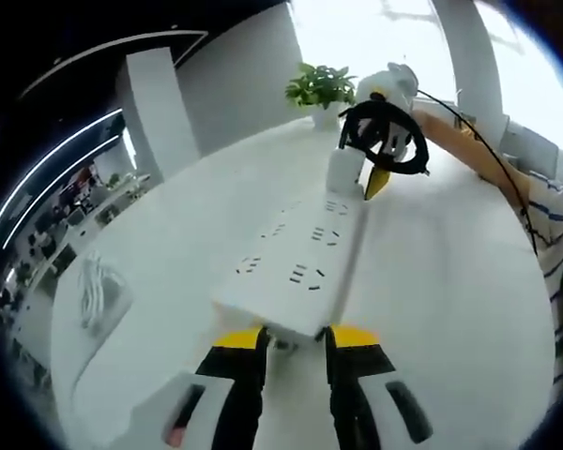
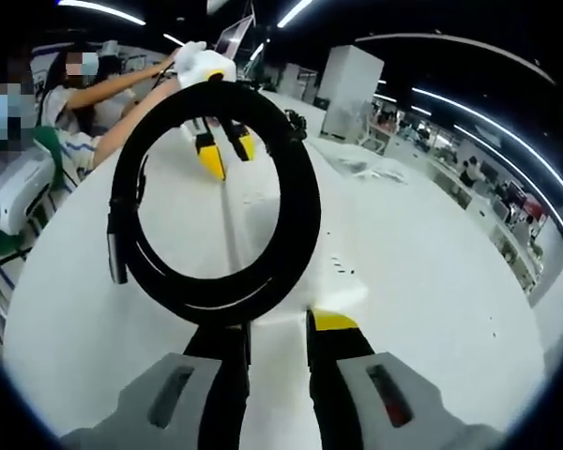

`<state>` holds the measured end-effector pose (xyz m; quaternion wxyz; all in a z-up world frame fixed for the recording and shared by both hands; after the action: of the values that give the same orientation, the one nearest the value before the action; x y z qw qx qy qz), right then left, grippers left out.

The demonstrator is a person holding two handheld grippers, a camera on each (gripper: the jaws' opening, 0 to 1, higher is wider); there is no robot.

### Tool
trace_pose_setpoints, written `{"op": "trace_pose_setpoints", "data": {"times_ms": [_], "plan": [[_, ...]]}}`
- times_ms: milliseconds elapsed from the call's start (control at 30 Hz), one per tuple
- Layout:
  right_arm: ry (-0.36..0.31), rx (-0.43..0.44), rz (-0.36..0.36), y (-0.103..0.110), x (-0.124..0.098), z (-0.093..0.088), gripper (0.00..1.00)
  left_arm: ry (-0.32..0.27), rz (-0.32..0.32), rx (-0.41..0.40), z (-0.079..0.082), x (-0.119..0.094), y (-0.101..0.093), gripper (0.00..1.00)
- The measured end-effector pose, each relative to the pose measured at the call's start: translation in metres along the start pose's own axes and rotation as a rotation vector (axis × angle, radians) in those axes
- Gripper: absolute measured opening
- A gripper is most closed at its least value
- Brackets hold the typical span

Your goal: Straighten the power strip on the desk, plug the charger into it

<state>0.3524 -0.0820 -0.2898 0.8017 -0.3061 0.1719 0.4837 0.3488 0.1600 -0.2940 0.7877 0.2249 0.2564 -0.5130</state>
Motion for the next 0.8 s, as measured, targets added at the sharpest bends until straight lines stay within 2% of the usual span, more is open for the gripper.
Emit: {"op": "trace_pose_setpoints", "data": {"times_ms": [567,800], "plan": [[0.004,0.025,-0.044,-0.008,0.004,-0.002,0.22,-0.035,0.061,-0.039,0.001,0.009,0.011,0.18],[0.007,0.038,-0.070,-0.013,0.006,-0.003,0.19,-0.054,0.090,-0.059,0.002,0.012,0.018,0.17]]}}
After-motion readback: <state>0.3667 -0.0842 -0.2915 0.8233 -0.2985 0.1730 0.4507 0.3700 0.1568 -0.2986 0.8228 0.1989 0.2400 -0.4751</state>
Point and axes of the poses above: the point that each gripper's makers call its tool centre point, and the gripper's own axes: x roughly forward along the fingers, y roughly to its left, z roughly out of its top, the point moved 4 cm from there along -x, roughly backward along the fingers, and after that the axes turned 6 degrees about -z, right-handed, at the moved point
